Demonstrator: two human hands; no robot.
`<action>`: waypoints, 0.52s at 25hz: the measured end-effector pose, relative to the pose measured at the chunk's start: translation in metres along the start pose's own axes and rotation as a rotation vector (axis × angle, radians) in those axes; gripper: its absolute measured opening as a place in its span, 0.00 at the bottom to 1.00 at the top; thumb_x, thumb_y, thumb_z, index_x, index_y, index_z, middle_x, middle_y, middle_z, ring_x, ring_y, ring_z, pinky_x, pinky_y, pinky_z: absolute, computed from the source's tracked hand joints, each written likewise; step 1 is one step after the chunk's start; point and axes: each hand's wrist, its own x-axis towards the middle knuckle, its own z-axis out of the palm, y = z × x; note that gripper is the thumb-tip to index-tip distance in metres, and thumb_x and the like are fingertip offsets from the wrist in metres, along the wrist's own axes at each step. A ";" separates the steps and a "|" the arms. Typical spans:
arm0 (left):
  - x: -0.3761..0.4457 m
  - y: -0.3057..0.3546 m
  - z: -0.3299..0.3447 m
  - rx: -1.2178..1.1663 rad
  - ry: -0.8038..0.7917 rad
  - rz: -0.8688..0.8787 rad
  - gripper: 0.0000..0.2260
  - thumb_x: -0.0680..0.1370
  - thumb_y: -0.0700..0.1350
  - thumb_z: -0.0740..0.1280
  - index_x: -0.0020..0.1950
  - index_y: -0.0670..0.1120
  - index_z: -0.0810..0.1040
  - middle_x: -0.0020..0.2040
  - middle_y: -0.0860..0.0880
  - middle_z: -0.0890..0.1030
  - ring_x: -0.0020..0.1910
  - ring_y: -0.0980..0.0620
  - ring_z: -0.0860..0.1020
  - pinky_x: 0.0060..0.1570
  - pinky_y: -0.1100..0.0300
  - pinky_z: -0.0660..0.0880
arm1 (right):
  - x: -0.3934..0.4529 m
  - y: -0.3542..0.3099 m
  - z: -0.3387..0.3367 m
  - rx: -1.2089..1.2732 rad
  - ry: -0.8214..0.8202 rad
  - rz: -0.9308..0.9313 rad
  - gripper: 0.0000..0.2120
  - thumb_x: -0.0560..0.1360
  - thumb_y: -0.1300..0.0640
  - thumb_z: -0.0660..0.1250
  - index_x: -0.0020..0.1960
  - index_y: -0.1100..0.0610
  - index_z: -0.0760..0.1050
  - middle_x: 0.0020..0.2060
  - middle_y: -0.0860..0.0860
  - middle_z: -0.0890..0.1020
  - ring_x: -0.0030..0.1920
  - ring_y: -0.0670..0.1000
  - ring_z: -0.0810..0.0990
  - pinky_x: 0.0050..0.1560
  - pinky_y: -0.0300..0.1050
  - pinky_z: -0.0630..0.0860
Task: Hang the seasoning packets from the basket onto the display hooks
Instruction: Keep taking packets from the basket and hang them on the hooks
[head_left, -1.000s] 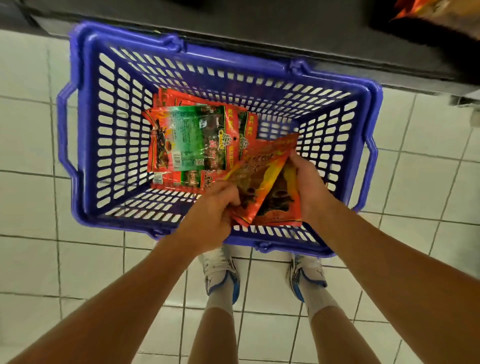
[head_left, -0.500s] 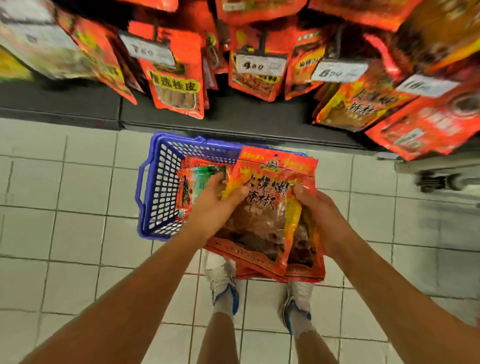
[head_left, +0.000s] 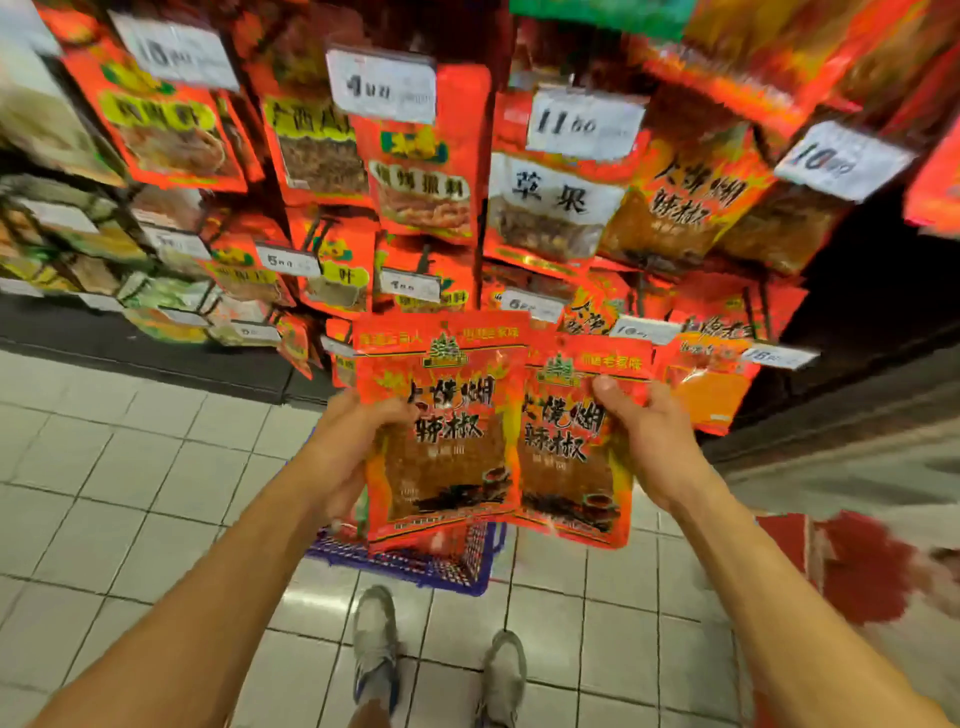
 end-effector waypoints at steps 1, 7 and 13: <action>-0.022 0.024 0.018 -0.023 -0.013 0.029 0.03 0.75 0.41 0.73 0.47 0.46 0.81 0.36 0.48 0.81 0.32 0.50 0.79 0.32 0.53 0.80 | -0.011 -0.033 -0.012 -0.007 0.013 -0.043 0.10 0.79 0.53 0.70 0.40 0.43 0.84 0.39 0.48 0.86 0.41 0.54 0.83 0.41 0.54 0.80; -0.106 0.153 0.090 0.080 -0.137 0.303 0.05 0.77 0.49 0.70 0.50 0.52 0.86 0.42 0.51 0.87 0.34 0.52 0.83 0.29 0.57 0.79 | -0.070 -0.188 -0.061 -0.095 0.187 -0.397 0.08 0.73 0.44 0.69 0.39 0.43 0.85 0.36 0.42 0.87 0.41 0.44 0.84 0.45 0.43 0.79; -0.159 0.285 0.129 0.146 -0.254 0.612 0.09 0.77 0.43 0.71 0.40 0.55 0.86 0.33 0.55 0.82 0.29 0.55 0.77 0.24 0.62 0.73 | -0.109 -0.317 -0.077 -0.053 0.322 -0.650 0.03 0.70 0.47 0.72 0.41 0.43 0.85 0.36 0.40 0.86 0.38 0.39 0.84 0.39 0.35 0.78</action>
